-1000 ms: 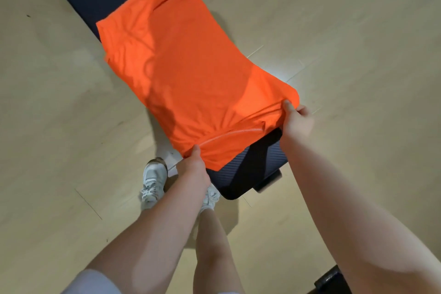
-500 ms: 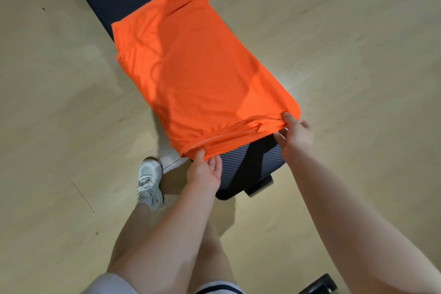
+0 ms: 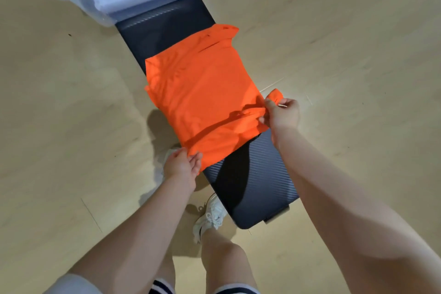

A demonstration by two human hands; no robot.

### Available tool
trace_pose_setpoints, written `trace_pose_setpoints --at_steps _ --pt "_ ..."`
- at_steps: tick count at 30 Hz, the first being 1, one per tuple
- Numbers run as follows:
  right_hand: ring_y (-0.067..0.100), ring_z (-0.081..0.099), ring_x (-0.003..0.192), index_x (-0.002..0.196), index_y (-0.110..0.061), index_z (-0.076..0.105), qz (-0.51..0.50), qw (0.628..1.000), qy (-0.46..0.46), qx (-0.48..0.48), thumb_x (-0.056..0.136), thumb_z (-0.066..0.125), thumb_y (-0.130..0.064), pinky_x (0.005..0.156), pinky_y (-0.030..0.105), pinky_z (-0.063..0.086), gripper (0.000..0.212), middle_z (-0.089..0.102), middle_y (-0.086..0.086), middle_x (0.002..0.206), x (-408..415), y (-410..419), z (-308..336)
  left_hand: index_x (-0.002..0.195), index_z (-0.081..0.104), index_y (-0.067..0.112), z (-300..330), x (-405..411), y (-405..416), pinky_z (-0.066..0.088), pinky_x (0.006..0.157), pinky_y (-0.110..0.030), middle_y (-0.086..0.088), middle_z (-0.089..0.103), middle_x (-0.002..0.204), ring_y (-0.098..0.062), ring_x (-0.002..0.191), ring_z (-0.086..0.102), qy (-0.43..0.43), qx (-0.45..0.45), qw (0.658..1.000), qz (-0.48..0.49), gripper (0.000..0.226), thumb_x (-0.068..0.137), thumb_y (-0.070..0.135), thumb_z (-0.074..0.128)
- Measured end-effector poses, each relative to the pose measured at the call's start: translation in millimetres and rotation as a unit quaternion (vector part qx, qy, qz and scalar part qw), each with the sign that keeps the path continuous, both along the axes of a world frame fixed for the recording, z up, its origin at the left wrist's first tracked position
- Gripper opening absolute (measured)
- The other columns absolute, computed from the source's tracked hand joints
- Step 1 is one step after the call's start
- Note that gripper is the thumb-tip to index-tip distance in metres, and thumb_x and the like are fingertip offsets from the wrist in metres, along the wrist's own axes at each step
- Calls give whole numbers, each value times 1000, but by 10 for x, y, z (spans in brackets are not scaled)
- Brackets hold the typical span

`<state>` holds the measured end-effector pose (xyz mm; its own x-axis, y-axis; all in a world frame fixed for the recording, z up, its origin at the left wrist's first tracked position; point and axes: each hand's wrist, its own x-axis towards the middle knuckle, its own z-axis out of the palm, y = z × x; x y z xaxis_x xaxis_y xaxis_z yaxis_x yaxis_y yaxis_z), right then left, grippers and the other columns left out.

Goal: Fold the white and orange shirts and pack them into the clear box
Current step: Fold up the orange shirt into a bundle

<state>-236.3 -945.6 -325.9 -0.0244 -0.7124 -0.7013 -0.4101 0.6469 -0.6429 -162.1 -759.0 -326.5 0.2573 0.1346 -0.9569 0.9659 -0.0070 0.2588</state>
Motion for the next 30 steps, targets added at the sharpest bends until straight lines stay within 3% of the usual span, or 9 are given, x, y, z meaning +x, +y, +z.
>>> trace_pose_setpoints --at_steps 3,5,8,11,16,18,23,26,30 --pt "24 64 63 91 -19 42 54 998 11 -12 81 62 -32 78 43 53 26 62 6 74 233 36 -145 86 53 12 -158 215 12 48 70 -24 -1 57 77 -11 65 61 0 16 996 -85 23 96 20 34" --pt "26 61 89 97 -17 49 180 976 88 -90 87 55 -27 90 40 48 15 63 8 95 273 69 -193 83 56 15 -229 299 41 48 78 -34 4 60 70 -11 62 62 -101 86 954 -268 20 93 24 40" --pt "29 52 109 110 -8 57 378 891 141 -209 91 45 -11 93 33 38 22 55 13 118 172 126 -242 112 58 13 -250 342 85 46 83 -35 -6 58 110 -25 98 57 -312 124 771 -542 23 93 22 48" --pt "39 36 131 134 -10 46 567 769 155 -251 91 43 -21 106 43 31 45 36 17 146 108 221 -327 117 60 13 -373 372 83 49 82 -44 -12 53 116 -33 100 54 -423 78 572 -698 32 85 16 61" --pt "23 -4 146 149 -29 0 648 682 275 -197 95 37 -46 116 44 0 68 -9 -4 158 79 184 -461 89 63 9 -515 548 20 52 56 -40 -12 57 86 -33 72 61 -412 94 430 -798 35 62 18 83" --pt "23 -5 146 148 -29 -6 603 709 329 -160 94 37 -46 116 45 -2 71 -10 -2 158 102 102 -472 93 60 7 -482 644 -46 50 61 -40 -12 57 93 -33 80 60 -390 79 428 -812 24 77 20 72" --pt "29 3 145 149 -15 10 570 731 325 -189 95 40 -38 116 44 5 66 -2 8 158 411 13 -332 105 59 7 -355 1107 -156 50 70 -44 -12 60 104 -33 89 61 -389 63 571 -720 20 89 19 54" --pt "31 11 144 147 -17 21 600 712 277 -237 93 46 -23 115 45 13 61 6 10 158 779 27 -277 98 62 3 -338 1561 -205 50 80 -45 -17 57 107 -37 94 59 -438 94 577 -683 16 83 10 59" --pt "31 13 143 147 -18 23 623 689 259 -265 87 39 -1 113 44 19 64 9 8 158 1341 30 -283 118 56 10 -376 1998 -299 37 100 -46 -11 37 144 -36 123 40 -434 141 582 -673 38 82 20 65"
